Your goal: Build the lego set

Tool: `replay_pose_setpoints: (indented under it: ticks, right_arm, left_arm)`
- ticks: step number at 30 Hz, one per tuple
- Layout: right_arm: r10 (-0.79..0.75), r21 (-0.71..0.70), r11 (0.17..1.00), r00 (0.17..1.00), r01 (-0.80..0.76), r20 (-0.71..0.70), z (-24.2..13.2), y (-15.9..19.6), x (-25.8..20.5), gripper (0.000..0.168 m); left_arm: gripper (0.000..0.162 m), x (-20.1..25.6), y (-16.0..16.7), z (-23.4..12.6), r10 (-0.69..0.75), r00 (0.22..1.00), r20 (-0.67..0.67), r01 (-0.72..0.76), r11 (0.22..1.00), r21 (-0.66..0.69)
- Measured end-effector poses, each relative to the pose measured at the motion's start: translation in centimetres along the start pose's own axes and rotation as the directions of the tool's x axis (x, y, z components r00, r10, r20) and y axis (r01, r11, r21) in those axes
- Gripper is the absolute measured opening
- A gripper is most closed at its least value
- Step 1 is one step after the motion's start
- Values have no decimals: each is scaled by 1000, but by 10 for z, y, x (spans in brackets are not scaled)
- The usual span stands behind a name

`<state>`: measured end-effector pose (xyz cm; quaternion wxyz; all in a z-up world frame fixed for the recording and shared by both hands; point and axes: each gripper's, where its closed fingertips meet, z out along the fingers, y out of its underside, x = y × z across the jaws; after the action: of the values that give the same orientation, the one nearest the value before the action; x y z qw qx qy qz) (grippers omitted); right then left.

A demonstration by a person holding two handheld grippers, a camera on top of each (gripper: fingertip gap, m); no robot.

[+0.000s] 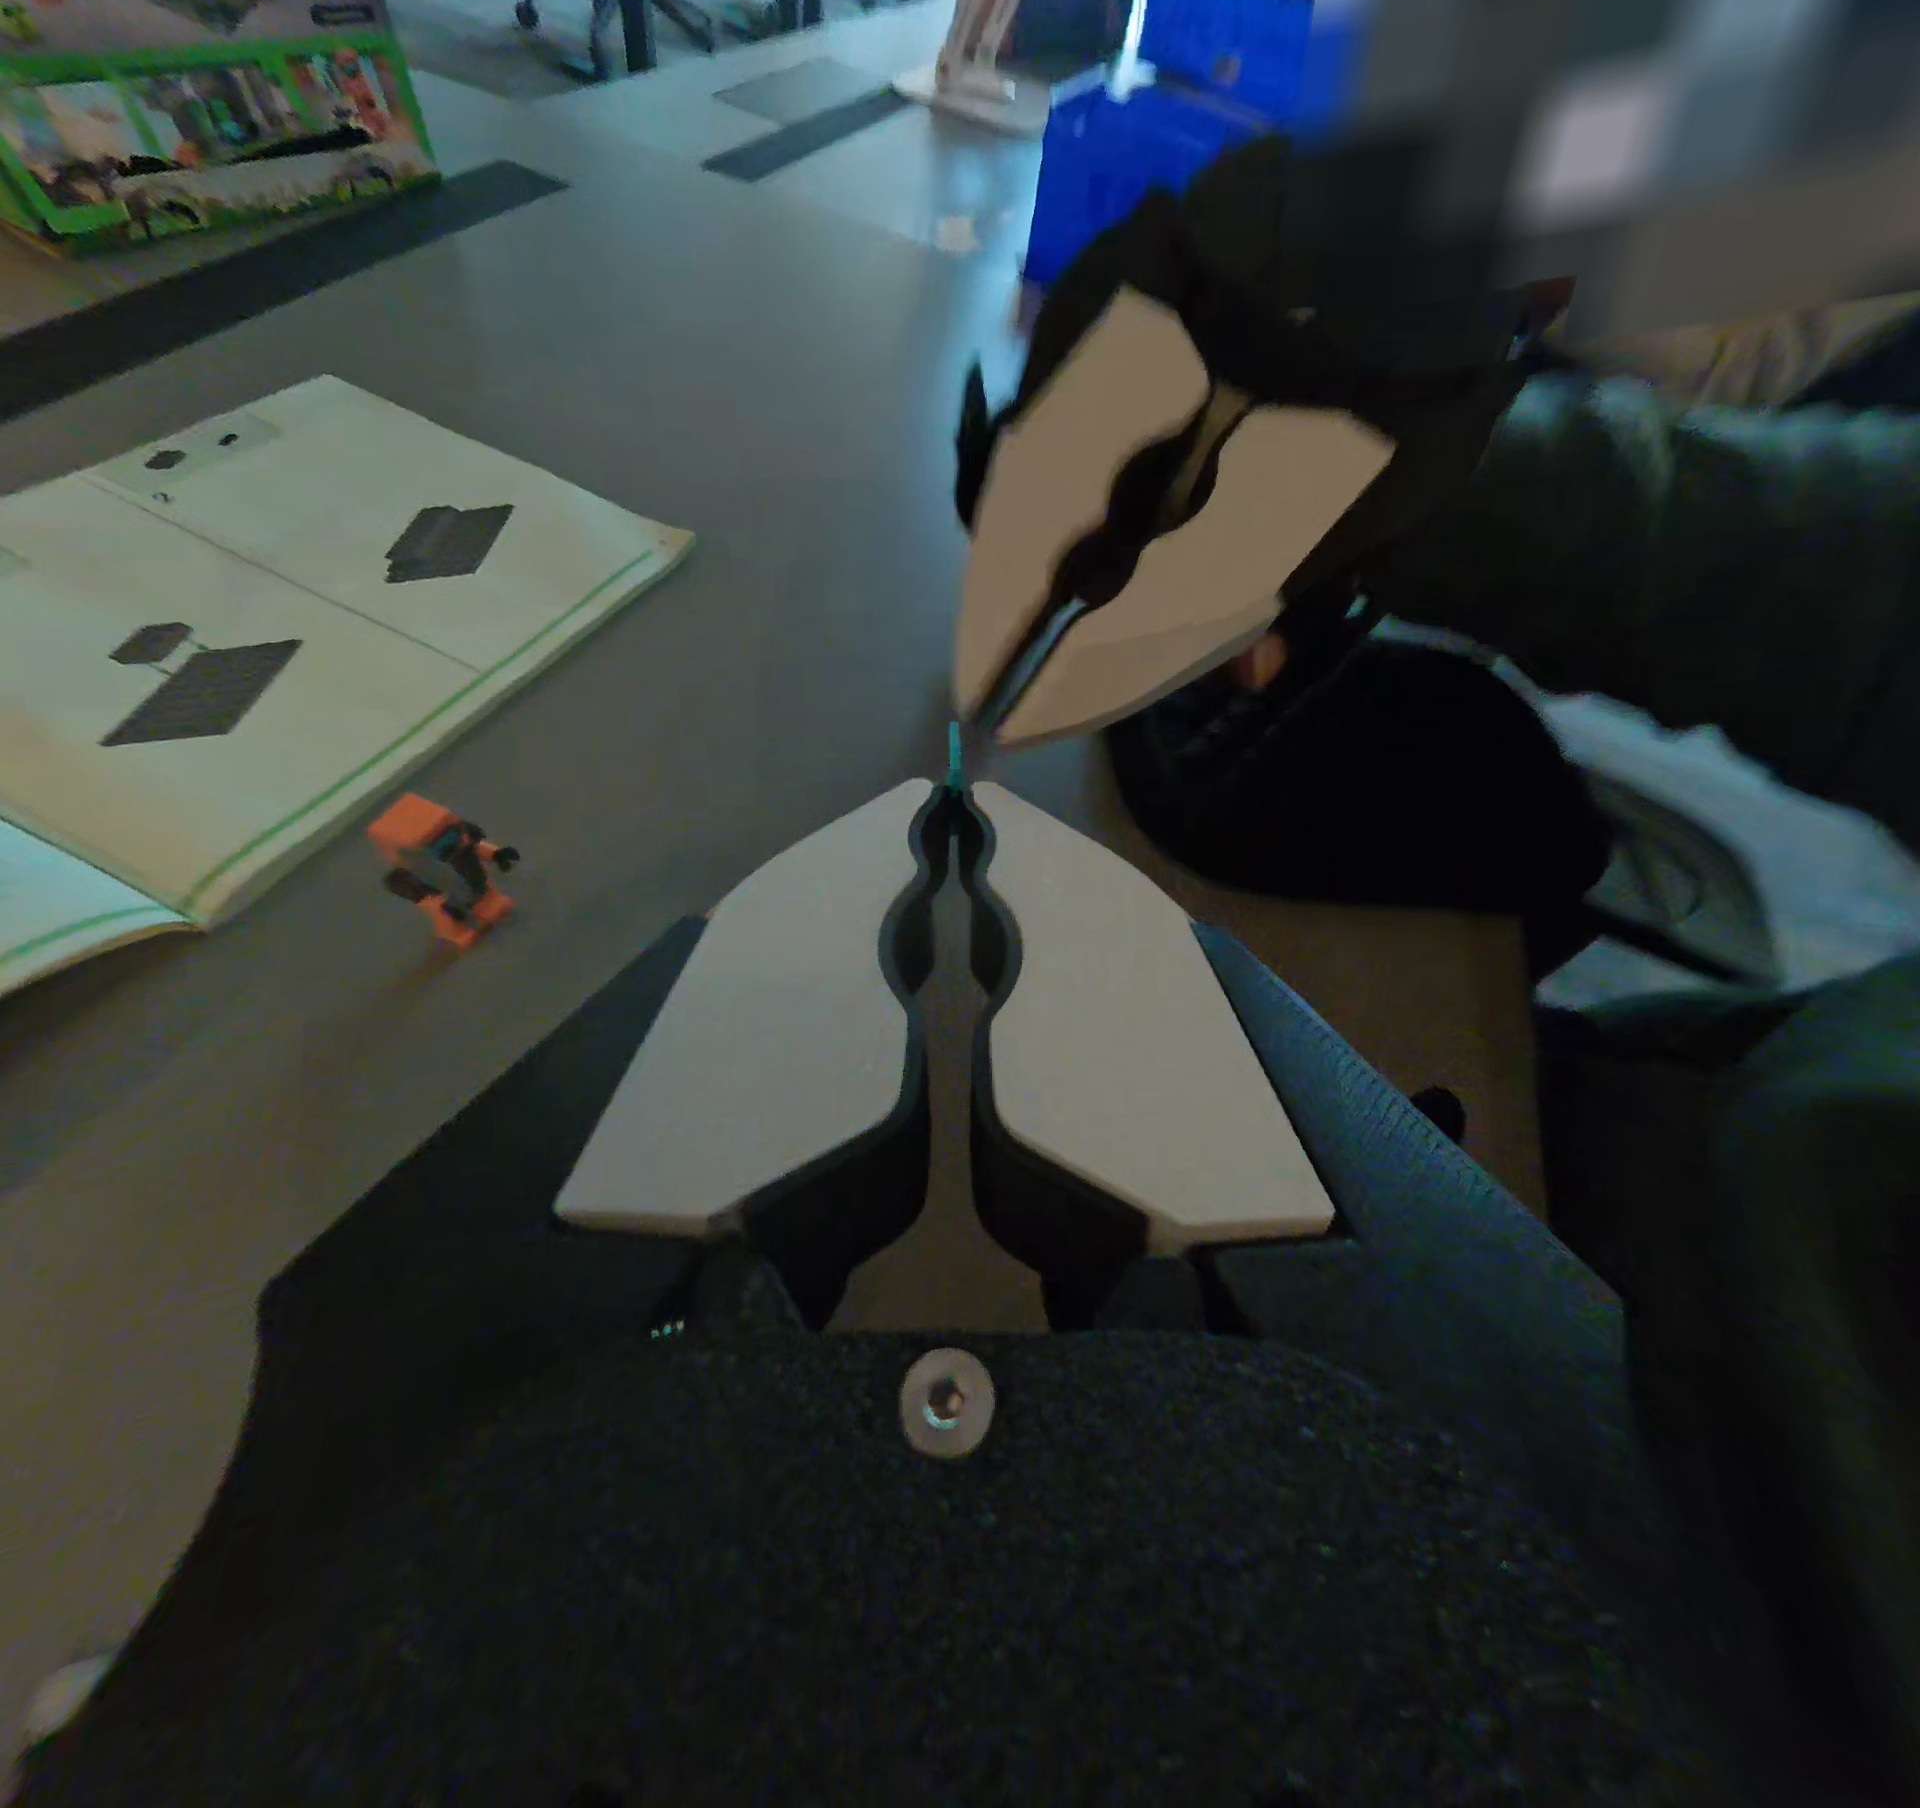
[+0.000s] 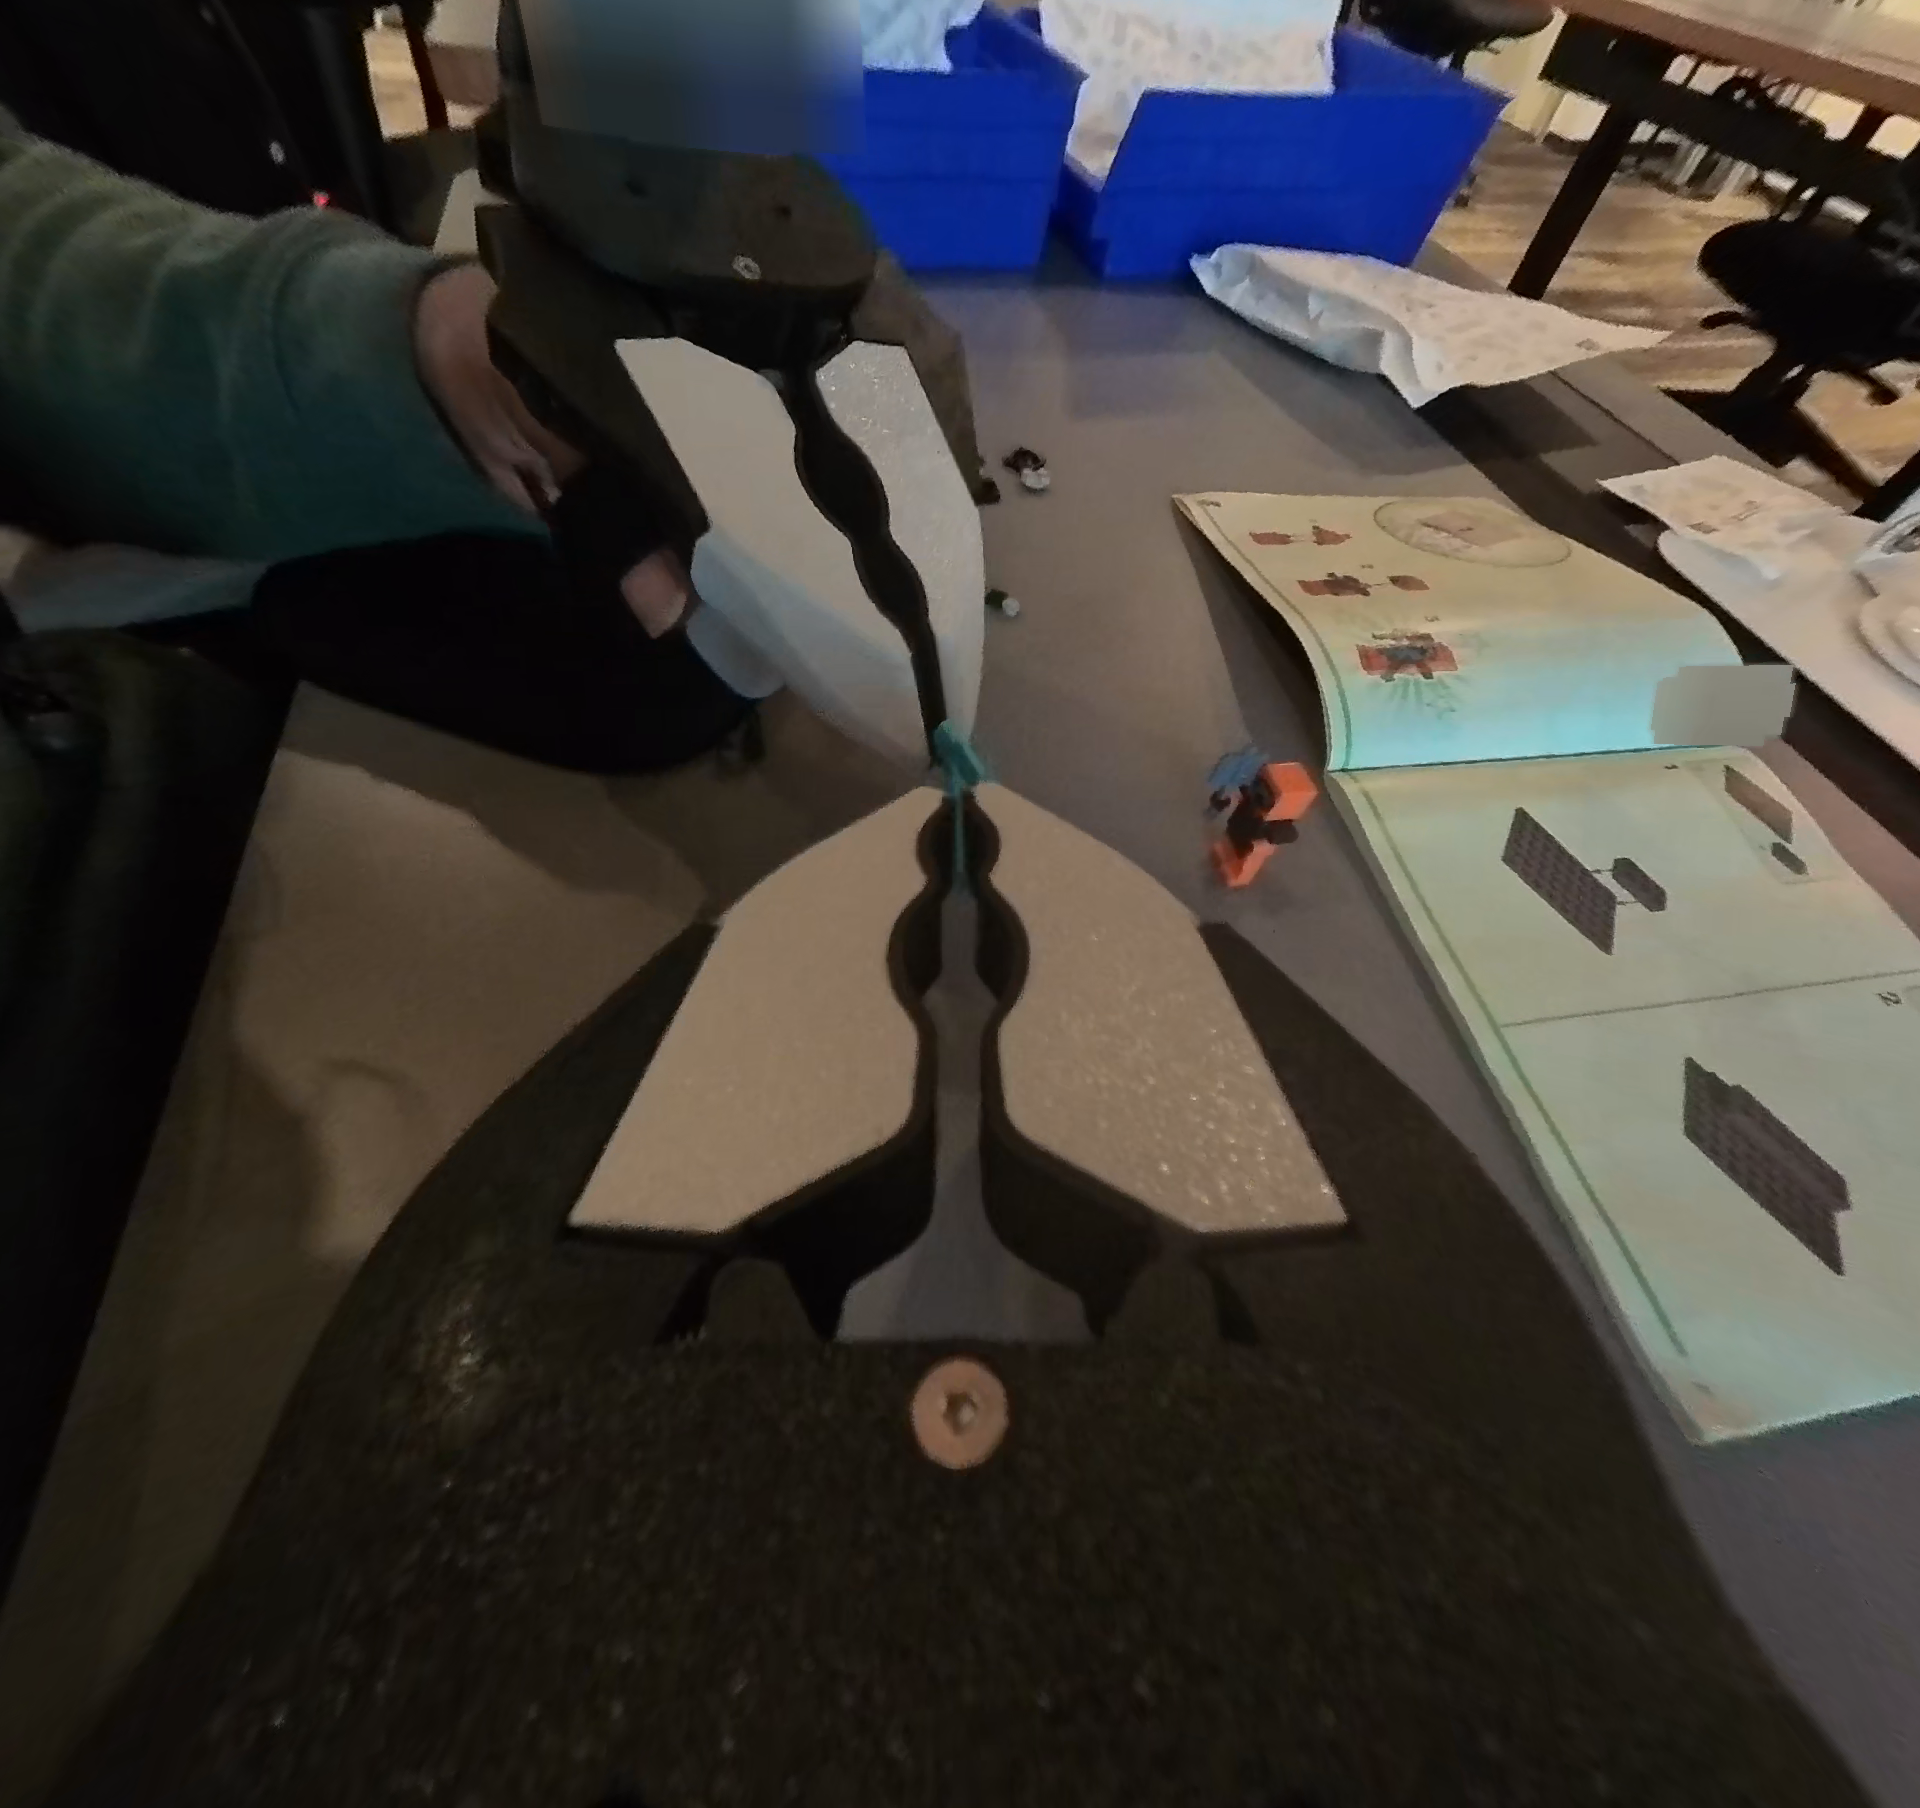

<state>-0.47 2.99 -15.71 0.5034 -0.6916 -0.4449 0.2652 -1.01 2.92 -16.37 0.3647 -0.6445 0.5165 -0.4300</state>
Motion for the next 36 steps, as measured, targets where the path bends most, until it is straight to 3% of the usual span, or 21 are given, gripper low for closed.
replay_pose_setpoints:
  ticks: [3,7,10,15,19,25,36]
  right_arm:
    - [-13,-52,999,999,14,33,-2,0,-1,14]
    - [-59,-140,988,996,68,72,4,7,-4,14]
    - [-60,-155,985,993,75,100,5,9,-7,3]
    - [-3,-80,997,994,12,110,3,4,-11,1]
    - [73,4,997,990,-74,123,-5,-1,-9,1]
    - [157,129,975,973,-180,171,-16,-14,-10,1]
    - [209,231,938,952,-260,224,-20,-26,-13,1]
  left_arm:
    - [1,2,5,3,60,998,-1,-60,996,-58]
    - [2,6,7,7,127,992,-14,-127,986,-111]
    - [2,7,7,8,169,986,-7,-169,977,-128]
    - [4,9,3,3,184,983,6,-183,979,-84]
    - [17,12,6,2,164,986,-3,-164,985,-60]
    - [17,20,8,4,126,991,-48,-127,992,-17]
    - [16,28,-3,6,101,991,-85,-97,994,48]
